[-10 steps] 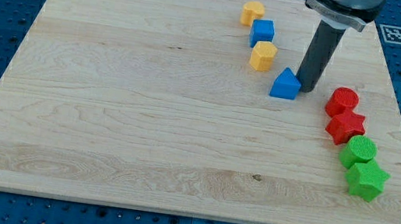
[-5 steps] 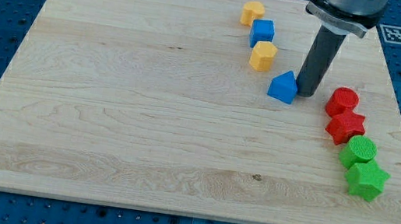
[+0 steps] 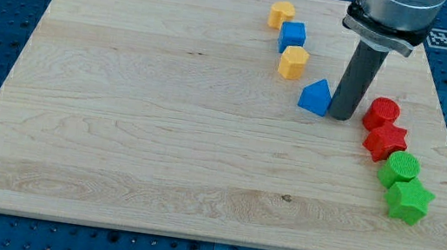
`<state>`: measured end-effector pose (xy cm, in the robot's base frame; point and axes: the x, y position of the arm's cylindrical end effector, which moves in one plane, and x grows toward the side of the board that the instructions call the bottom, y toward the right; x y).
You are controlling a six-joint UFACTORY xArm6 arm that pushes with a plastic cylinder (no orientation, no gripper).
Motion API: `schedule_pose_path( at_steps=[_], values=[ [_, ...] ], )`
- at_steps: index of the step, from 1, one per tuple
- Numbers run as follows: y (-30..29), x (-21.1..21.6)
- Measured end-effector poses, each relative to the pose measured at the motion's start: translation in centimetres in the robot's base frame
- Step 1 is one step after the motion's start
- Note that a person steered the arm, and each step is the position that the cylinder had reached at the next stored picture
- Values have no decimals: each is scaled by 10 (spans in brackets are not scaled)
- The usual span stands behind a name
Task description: Move the blue triangle below the yellow hexagon
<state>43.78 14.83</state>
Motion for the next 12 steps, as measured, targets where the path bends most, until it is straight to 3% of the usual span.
schedule_pose_path(
  at_steps=[12],
  values=[
    [-28, -18]
  ],
)
